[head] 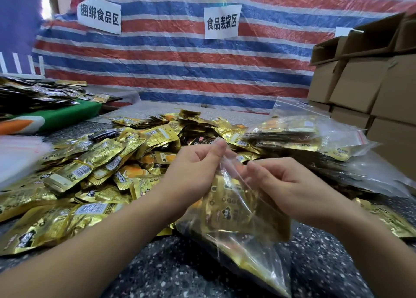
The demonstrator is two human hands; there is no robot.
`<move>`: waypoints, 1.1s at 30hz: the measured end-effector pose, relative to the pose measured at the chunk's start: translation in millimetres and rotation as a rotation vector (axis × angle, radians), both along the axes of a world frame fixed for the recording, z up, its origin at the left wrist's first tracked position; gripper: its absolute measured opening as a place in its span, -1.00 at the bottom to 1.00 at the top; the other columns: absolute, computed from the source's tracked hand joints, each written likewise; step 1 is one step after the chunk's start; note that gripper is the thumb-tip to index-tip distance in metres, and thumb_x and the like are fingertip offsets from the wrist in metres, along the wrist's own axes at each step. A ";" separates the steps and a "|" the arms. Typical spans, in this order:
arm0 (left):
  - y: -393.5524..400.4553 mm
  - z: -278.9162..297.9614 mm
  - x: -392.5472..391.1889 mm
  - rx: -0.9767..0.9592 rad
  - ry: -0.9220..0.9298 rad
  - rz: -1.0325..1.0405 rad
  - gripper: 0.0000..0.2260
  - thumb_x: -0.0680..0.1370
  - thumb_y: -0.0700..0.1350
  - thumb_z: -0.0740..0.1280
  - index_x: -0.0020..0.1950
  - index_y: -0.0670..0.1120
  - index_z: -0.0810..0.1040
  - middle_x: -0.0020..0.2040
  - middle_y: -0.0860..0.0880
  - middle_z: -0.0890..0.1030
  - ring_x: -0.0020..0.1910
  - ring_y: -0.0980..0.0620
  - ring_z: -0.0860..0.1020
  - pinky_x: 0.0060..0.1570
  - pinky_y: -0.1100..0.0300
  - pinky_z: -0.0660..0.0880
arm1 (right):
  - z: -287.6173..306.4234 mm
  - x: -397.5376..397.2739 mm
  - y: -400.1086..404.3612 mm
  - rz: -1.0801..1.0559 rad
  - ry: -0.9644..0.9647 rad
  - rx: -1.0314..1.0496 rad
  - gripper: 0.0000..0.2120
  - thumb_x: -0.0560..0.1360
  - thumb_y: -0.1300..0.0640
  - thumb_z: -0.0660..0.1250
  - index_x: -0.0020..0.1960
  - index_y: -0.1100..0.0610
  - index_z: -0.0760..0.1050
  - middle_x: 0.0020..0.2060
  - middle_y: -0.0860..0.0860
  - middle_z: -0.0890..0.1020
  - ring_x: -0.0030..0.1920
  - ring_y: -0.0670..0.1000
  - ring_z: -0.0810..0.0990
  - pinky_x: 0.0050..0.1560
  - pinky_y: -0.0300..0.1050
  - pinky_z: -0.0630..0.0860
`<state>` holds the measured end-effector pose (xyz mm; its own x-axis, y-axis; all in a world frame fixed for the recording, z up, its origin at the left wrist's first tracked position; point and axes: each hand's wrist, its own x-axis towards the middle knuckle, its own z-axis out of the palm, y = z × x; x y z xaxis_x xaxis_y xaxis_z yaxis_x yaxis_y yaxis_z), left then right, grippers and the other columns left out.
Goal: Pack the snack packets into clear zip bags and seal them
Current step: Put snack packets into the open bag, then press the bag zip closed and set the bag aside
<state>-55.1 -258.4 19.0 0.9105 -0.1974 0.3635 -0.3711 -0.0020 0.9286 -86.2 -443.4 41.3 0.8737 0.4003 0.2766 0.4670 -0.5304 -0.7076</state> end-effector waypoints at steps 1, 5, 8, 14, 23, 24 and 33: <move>0.6 0.9 -0.1 -0.029 -0.012 0.018 -0.62 0.64 0.07 0.18 -0.14 -0.10 0.69 -0.28 -0.07 0.71 -0.35 0.06 0.64 -0.27 0.16 0.56 | 2.1 -0.3 -2.1 0.009 0.030 -0.008 -0.50 0.51 -0.36 0.14 0.00 -0.03 0.65 -0.16 0.01 0.72 -0.16 0.03 0.69 -0.09 0.04 0.63; 2.0 4.8 0.7 -0.170 -0.022 0.040 -0.63 0.59 0.13 0.19 -0.15 -0.04 0.69 -0.27 -0.13 0.70 -0.36 -0.04 0.66 -0.37 0.12 0.60 | 7.8 -0.1 -12.3 0.044 0.022 0.014 -0.68 0.36 -0.22 0.42 0.08 -0.16 0.64 -0.13 -0.11 0.74 -0.14 -0.09 0.72 -0.18 -0.15 0.66; 3.0 6.3 3.1 -0.191 0.067 0.021 -0.61 0.46 0.25 0.25 -0.11 -0.02 0.69 -0.18 -0.16 0.71 -0.23 -0.11 0.68 -0.18 -0.03 0.64 | 6.8 1.2 -10.7 -0.057 -0.107 0.203 -0.75 0.32 -0.10 0.44 -0.02 -0.10 0.68 -0.21 -0.10 0.74 -0.23 -0.11 0.71 -0.29 -0.29 0.59; 5.8 5.6 1.4 -0.079 0.172 -0.171 -0.66 0.31 0.08 0.47 -0.04 -0.11 0.64 -0.13 -0.13 0.71 -0.18 -0.04 0.67 -0.20 0.10 0.62 | 4.1 4.3 -5.5 -0.181 -0.383 0.295 -0.87 0.42 -0.05 0.40 -0.15 -0.05 0.70 -0.27 -0.10 0.72 -0.29 -0.15 0.66 -0.32 -0.33 0.54; 9.3 13.7 6.5 -0.412 0.022 0.000 -0.92 0.36 -0.09 0.41 -0.30 0.00 0.70 -0.28 -0.07 0.69 -0.34 0.07 0.64 -0.35 0.19 0.60 | 9.1 6.1 -7.5 -0.165 -0.014 0.415 -0.58 0.29 -0.21 0.48 0.03 0.02 0.65 -0.10 -0.01 0.74 -0.11 -0.03 0.70 -0.14 -0.08 0.59; 10.5 14.1 7.3 -0.432 0.010 -0.006 -0.91 0.38 -0.09 0.41 -0.30 0.01 0.70 -0.27 -0.08 0.70 -0.33 0.06 0.65 -0.35 0.19 0.60 | 7.6 6.8 -5.7 -0.164 0.012 0.426 -0.64 0.30 -0.18 0.44 -0.03 0.03 0.69 -0.10 0.03 0.74 -0.09 0.03 0.68 -0.03 0.05 0.60; 8.0 7.4 8.6 -0.282 0.118 -0.023 -0.75 0.33 0.10 0.45 -0.08 0.00 0.66 -0.12 -0.02 0.71 -0.14 0.03 0.66 -0.22 0.12 0.61 | 8.2 8.9 -6.6 -0.120 0.113 0.786 -0.81 0.45 0.11 0.35 -0.19 0.16 0.71 -0.26 0.10 0.70 -0.26 -0.02 0.67 -0.22 -0.18 0.62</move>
<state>-46.5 -250.4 26.4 0.9461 -0.1250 0.2987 -0.2574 0.2693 0.9280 -77.2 -450.0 49.5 0.9378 0.0266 0.3461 0.3420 0.1004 -0.9343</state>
